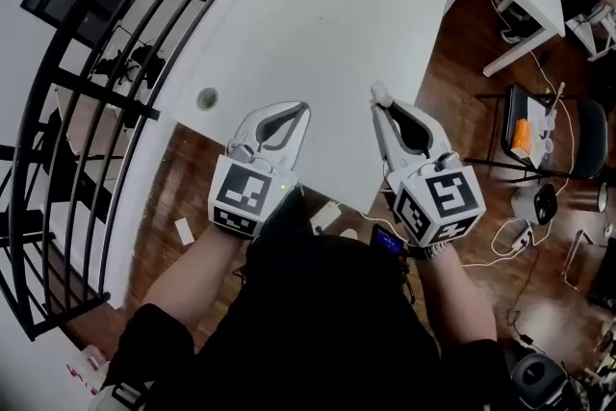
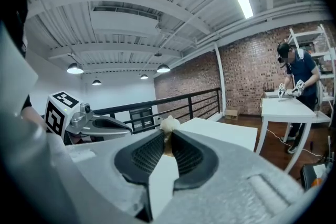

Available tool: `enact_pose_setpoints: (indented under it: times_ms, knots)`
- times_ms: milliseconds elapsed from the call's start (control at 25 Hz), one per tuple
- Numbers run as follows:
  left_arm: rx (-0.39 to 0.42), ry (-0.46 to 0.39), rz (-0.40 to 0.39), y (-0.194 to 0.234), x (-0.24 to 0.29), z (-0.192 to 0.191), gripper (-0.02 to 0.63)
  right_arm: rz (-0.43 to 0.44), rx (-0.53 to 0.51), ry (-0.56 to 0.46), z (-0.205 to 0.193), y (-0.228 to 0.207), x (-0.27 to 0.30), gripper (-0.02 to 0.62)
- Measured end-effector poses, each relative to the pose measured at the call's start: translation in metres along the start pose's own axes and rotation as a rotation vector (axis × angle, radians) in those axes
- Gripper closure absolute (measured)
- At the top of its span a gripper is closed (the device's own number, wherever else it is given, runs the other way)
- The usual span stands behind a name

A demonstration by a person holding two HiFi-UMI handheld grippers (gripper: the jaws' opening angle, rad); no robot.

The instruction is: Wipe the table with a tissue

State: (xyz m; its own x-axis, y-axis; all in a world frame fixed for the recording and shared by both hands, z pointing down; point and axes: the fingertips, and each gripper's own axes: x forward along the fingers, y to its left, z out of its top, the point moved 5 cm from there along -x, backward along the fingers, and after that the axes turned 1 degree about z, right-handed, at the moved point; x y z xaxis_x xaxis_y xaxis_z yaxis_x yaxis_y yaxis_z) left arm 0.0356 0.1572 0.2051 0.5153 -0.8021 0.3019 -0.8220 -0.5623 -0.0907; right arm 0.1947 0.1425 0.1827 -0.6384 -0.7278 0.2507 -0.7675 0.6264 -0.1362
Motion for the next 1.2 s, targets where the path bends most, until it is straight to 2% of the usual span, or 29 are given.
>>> enact_pose_setpoints:
  times_ms: [440,680,800,1200]
  knots:
    - [-0.051,0.065,-0.071,0.081,0.06,-0.037,0.594,-0.052,0.058,0.137,-0.018,-0.028,0.118,0.558]
    - [-0.078,0.097,-0.148,0.121,0.072,-0.065,0.594,-0.098,0.1,0.198,-0.037,-0.017,0.179,0.558]
    - [-0.084,0.111,-0.178,0.133,0.075,-0.072,0.594,-0.119,0.111,0.219,-0.042,-0.012,0.199,0.558]
    - [-0.12,0.157,-0.23,0.16,0.109,-0.096,0.594,-0.169,0.128,0.278,-0.074,-0.034,0.26,0.558]
